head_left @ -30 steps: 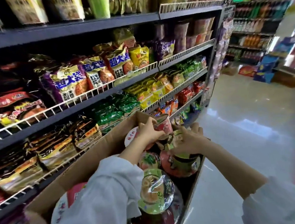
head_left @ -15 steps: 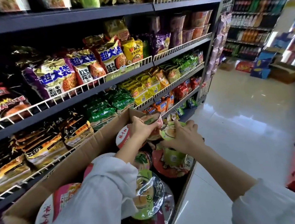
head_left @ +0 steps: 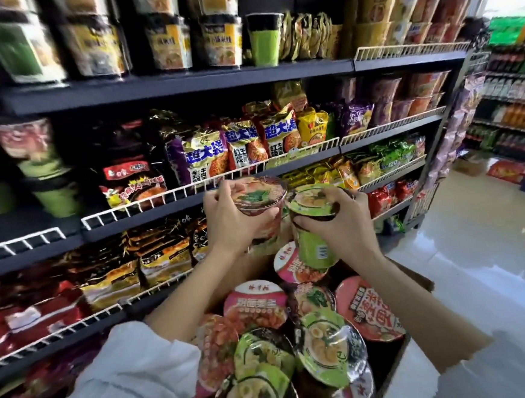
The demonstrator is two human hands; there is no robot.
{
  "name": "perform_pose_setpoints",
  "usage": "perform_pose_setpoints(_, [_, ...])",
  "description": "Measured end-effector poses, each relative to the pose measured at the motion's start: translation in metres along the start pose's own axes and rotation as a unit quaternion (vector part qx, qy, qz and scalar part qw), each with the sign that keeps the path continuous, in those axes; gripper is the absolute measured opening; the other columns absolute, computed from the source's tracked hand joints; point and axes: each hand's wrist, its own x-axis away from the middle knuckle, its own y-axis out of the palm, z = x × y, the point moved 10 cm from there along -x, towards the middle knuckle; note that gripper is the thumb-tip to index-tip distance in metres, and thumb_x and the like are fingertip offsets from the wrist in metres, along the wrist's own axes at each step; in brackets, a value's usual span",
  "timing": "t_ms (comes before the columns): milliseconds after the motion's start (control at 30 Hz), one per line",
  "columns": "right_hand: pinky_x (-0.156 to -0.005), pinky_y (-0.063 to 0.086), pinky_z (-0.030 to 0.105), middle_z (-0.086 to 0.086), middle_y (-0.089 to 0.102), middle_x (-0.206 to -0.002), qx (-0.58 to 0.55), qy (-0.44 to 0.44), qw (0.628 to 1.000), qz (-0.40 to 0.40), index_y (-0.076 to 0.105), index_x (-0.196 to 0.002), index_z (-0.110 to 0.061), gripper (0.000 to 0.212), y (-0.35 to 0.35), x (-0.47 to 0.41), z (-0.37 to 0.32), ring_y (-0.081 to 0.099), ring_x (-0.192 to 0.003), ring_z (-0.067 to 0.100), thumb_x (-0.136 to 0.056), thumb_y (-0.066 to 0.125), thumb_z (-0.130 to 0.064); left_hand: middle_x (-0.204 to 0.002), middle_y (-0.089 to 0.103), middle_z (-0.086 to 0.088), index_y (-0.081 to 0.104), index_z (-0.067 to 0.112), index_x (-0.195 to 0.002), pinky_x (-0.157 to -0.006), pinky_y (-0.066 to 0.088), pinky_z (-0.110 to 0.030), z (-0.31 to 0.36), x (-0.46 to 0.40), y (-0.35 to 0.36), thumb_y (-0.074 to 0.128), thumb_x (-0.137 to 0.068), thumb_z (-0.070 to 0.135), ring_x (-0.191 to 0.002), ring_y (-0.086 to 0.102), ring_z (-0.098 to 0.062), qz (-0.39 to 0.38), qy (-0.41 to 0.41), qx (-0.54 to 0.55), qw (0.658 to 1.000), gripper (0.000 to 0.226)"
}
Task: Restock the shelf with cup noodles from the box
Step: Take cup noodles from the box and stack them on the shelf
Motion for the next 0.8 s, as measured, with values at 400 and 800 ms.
perform_pose_setpoints(400, [-0.084,0.032,0.021,-0.001,0.04,-0.126,-0.118,-0.152,0.979,-0.073,0.047,-0.126,-0.031,0.065,0.193,0.066,-0.277,0.042,-0.106,0.012,-0.07,0.076,-0.048,-0.11,0.037,-0.003,0.049,0.02,-0.111,-0.093,0.045,-0.032,-0.14,-0.011,-0.327,0.082,-0.061,0.046,-0.109,0.048,-0.023,0.179,-0.027,-0.034,0.983,0.066])
perform_pose_setpoints(800, [-0.084,0.032,0.018,0.0,0.041,-0.129,-0.182,-0.179,0.965,-0.058,0.051,-0.123,-0.032,0.06,0.313,0.048,-0.411,0.043,-0.11,0.01,-0.071,0.075,-0.049,-0.114,0.033,-0.002,0.046,0.018,-0.115,-0.092,0.043,-0.026,-0.26,-0.074,-0.444,0.081,-0.067,0.036,-0.11,0.046,-0.022,0.217,-0.05,-0.029,0.975,0.062])
